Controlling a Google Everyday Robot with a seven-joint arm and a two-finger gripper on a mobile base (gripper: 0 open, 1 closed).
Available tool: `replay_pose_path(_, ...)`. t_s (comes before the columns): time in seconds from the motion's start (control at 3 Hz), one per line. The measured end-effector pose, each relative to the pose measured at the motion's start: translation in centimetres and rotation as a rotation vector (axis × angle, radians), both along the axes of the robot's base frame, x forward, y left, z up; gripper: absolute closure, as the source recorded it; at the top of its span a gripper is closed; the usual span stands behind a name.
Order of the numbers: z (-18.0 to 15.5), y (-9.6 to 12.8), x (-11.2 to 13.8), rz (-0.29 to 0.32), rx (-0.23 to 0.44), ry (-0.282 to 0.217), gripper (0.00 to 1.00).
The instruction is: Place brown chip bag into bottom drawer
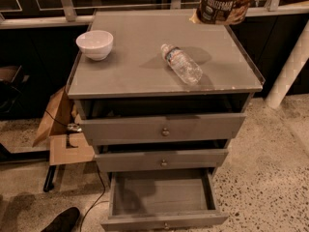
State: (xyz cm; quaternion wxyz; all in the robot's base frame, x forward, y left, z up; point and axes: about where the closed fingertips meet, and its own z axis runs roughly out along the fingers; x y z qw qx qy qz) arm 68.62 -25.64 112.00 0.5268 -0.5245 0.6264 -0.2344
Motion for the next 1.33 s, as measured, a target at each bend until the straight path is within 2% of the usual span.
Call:
replay_pose_path(0.33, 0.0, 0.0, 0.0, 0.0, 0.0, 0.0, 1.0)
replay_pose_path(0.67, 1.3, 0.6, -2.0, 0.069, 0.001, -0.007, 1.0)
replay_pose_path(1.0, 3.6, 1.0, -5.5, 0.151, 0.013, -0.03, 1.0)
replay_pose_path(1.33, 6.1, 1.1, -10.4, 0.268, 0.049, -0.032, 1.0)
